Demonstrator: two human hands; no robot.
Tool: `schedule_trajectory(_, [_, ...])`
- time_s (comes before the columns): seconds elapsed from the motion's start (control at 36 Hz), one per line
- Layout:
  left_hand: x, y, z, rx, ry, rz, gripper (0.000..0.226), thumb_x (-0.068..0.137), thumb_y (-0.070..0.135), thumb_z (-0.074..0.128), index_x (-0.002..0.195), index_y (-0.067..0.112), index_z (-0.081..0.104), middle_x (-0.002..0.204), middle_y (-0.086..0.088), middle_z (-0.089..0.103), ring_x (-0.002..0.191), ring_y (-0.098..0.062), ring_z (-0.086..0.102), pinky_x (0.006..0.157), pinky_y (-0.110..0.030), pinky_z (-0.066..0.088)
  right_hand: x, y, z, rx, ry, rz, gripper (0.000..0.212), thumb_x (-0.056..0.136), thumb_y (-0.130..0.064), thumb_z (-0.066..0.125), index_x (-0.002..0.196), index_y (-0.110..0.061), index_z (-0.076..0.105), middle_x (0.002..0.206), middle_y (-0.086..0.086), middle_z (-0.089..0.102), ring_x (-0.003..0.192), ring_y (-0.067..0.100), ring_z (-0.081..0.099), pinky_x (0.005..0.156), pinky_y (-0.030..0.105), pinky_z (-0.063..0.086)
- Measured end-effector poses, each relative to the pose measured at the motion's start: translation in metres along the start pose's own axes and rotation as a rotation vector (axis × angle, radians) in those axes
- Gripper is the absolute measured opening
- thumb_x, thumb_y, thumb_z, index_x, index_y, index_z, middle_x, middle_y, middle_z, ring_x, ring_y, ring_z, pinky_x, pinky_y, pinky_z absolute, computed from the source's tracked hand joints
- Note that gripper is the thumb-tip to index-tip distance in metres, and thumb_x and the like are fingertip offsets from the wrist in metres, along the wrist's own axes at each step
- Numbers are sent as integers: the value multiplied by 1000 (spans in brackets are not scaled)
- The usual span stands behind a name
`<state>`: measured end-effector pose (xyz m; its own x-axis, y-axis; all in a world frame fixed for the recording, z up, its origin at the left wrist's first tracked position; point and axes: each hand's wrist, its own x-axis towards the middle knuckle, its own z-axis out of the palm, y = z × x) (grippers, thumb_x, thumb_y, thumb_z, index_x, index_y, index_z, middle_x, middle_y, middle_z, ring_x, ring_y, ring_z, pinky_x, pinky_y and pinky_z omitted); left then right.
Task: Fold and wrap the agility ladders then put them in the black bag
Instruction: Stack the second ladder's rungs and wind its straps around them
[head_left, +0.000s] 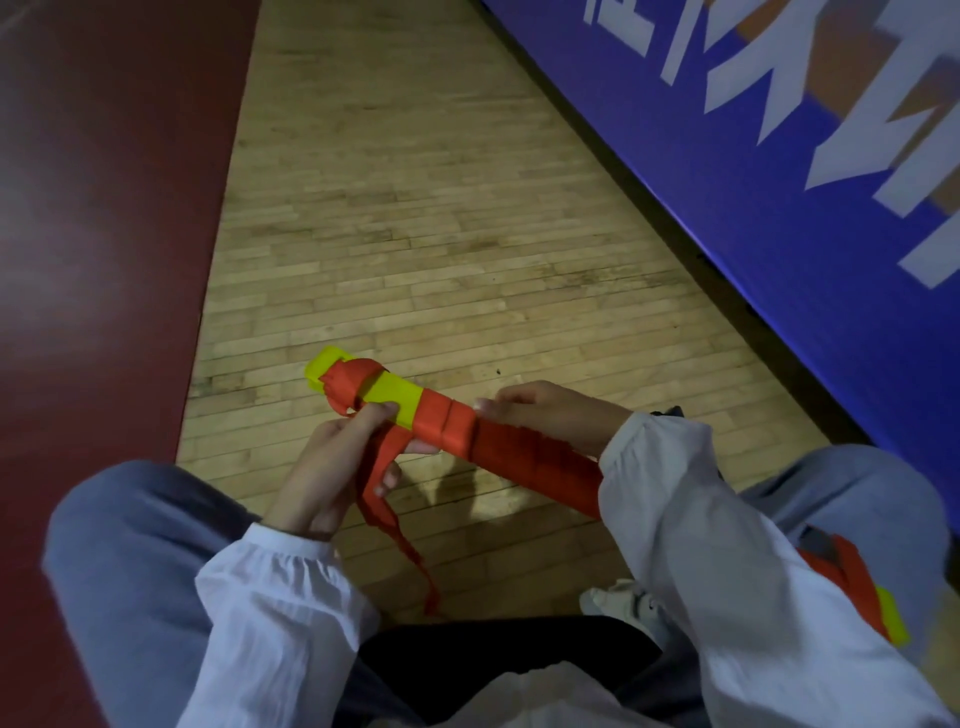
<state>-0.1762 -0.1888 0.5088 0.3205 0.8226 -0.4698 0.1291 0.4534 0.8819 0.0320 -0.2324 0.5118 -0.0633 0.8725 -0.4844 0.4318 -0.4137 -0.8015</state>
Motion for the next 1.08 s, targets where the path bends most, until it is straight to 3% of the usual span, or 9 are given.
schedule_trajectory(0.08, [0,-1,-2,9,-11,-8,29,97,21,46,79,1,55,47,-6,63,31,-12,45,33,-16,35,4,3,3,54,-29,9,34,86,-49,61,93,-16,68,90,5,68,83,21,64,85,38,50])
schedule_trajectory(0.14, [2,-2,-4,-14,-37,-17,28,97,22,46,82,1,56,62,-12,70,33,-13,46,34,-16,36,6,5,6,52,-21,15,33,83,-49,66,94,-18,71,93,6,70,86,23,66,91,42,51])
schedule_trajectory(0.19, [5,-6,-7,-35,-66,-44,29,97,24,45,87,-1,58,72,-14,73,36,-14,47,34,-17,36,7,6,8,50,7,9,26,81,-47,69,88,-22,71,92,3,71,88,22,66,91,41,51])
schedule_trajectory(0.31, [12,-11,-11,-13,-128,-135,46,96,36,43,100,-5,63,69,-9,71,39,-13,50,34,-17,33,7,3,9,40,71,-46,13,82,-39,72,81,-26,68,86,-5,68,84,13,64,86,33,49])
schedule_trajectory(0.39, [13,-10,-9,-151,-164,-192,41,96,39,42,91,2,60,79,-11,74,41,-14,57,36,-17,43,5,3,8,32,109,-96,14,80,-35,75,85,-23,70,88,-3,69,83,14,65,86,37,52])
schedule_trajectory(0.56, [16,-7,-20,-276,-298,-304,85,87,70,26,93,-4,69,93,-23,72,43,-23,61,37,-20,48,1,2,2,-56,213,-182,24,78,-33,78,94,-16,70,85,-3,65,75,3,57,67,17,43])
schedule_trajectory(0.72, [19,-8,-26,-350,-370,-294,105,81,79,11,85,-3,76,94,-23,72,45,-22,61,41,-20,48,-1,7,2,-134,289,-216,24,74,-37,80,90,-22,69,85,-3,63,77,9,57,72,28,46])
schedule_trajectory(0.94, [18,0,-15,-195,-262,-237,80,89,68,26,91,-1,65,88,-21,73,41,-21,59,35,-19,44,-9,2,10,-281,350,-243,29,72,-37,82,88,-21,63,83,-5,61,72,9,54,68,29,46])
schedule_trajectory(1.08, [17,3,-7,-47,-149,-165,63,95,57,30,73,7,62,75,-15,73,37,-16,53,35,-18,37,-12,1,17,-335,362,-258,32,71,-38,81,86,-21,59,85,-2,64,78,14,58,72,35,48])
